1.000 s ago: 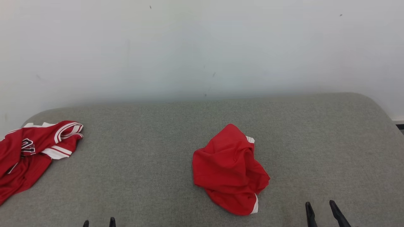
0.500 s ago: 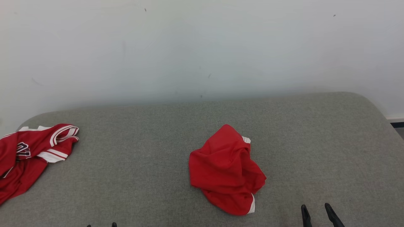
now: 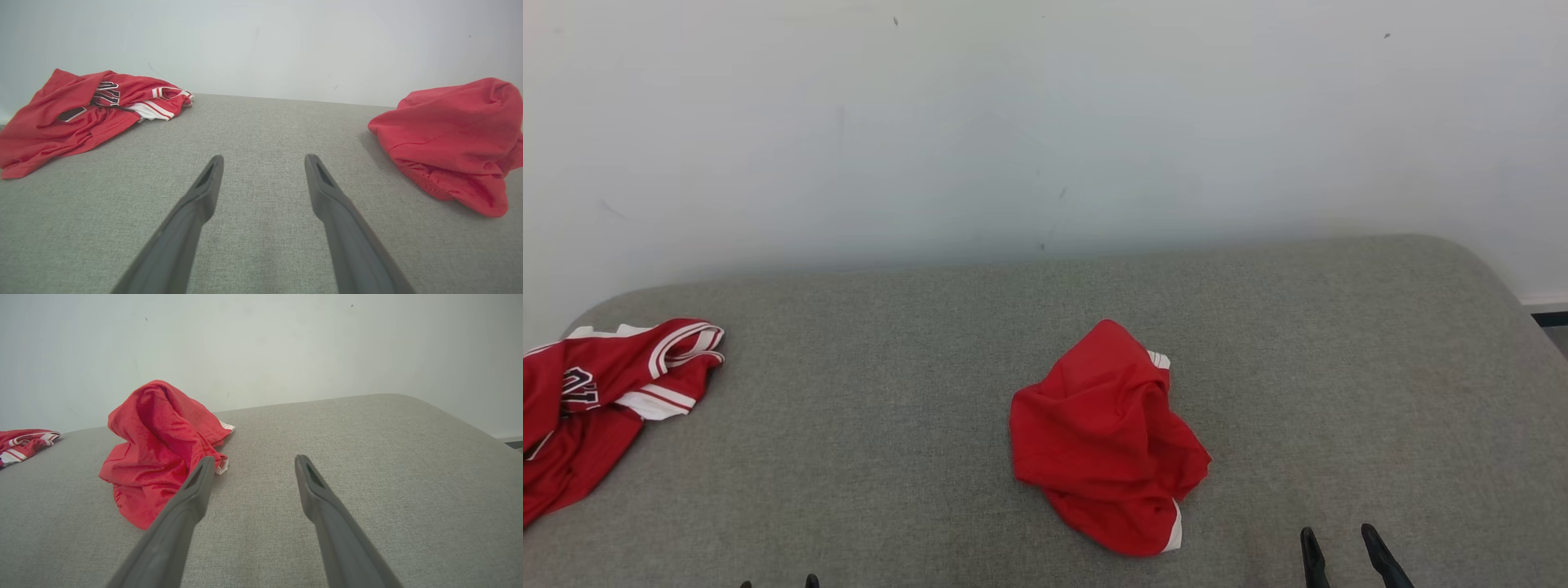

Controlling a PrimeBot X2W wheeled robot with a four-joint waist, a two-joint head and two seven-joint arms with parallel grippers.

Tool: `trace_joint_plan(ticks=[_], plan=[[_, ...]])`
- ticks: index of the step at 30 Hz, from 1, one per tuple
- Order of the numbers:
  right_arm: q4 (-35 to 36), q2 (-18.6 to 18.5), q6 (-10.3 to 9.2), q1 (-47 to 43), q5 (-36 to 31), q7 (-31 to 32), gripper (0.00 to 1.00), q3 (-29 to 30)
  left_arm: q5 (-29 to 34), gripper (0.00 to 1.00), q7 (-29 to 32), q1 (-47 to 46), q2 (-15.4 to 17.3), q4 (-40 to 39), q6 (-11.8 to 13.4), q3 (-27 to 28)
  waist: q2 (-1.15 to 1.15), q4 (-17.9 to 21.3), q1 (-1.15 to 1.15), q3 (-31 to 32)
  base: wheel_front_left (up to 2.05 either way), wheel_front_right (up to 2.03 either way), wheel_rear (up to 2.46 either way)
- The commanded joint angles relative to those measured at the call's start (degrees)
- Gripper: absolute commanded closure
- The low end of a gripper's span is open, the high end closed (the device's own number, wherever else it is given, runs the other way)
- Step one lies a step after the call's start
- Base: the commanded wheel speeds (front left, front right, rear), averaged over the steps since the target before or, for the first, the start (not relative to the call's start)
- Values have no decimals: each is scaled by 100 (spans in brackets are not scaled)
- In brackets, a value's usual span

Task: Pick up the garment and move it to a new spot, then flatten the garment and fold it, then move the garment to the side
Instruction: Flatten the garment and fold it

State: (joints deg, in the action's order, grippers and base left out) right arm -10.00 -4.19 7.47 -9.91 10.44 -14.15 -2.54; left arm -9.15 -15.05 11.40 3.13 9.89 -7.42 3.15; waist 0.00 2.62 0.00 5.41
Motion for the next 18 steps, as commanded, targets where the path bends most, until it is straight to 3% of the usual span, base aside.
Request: trace_joint_plan(ticks=[1, 18], plan=[[1, 8, 5, 48, 22, -28, 0, -2, 22, 0, -19, -71, -14, 4, -5, 3, 0, 2, 0, -9, 0, 0, 0], [-18, 35, 5, 146, 28, 9, 0, -68, -64, 0, -19, -227, 34, 172, -2, -171, 0, 256, 0, -97, 0, 0, 0]])
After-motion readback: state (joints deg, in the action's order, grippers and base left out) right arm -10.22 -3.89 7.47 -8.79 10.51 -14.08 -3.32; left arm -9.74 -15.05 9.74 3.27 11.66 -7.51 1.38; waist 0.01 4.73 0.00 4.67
